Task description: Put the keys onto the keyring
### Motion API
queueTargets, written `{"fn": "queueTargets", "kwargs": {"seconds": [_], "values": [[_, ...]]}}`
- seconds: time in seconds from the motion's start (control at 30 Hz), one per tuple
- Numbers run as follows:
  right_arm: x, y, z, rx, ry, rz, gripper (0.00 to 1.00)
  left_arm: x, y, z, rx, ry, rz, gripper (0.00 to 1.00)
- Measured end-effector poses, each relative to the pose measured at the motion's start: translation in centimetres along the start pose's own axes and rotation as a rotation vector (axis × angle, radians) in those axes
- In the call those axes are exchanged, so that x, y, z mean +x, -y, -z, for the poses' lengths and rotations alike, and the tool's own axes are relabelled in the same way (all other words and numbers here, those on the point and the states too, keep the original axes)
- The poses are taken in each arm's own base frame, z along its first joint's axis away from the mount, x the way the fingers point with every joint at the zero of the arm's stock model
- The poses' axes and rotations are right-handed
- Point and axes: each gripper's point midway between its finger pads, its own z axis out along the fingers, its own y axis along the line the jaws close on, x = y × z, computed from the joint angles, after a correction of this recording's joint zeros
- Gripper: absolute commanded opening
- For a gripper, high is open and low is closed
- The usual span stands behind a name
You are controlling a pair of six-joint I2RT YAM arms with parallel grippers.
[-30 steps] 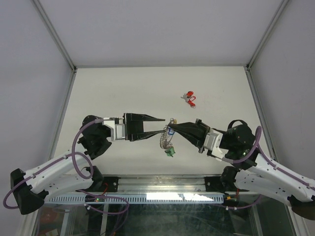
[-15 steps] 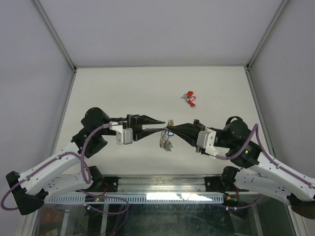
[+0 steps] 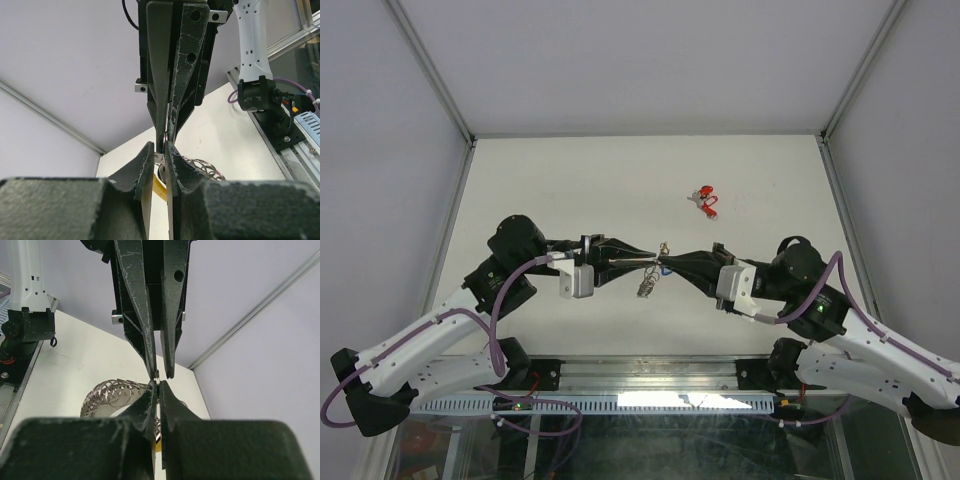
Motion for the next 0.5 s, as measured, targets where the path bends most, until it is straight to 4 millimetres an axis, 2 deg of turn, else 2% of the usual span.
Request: {"fn": "queueTargets", "kwargs": {"seconds": [0.5], "values": [[0.23,0.04,-0.27,0.001,-0.002,-0.01,0.0,0.23,-0.17,0.04,0.008,-0.025,-0.017,0.15]]}}
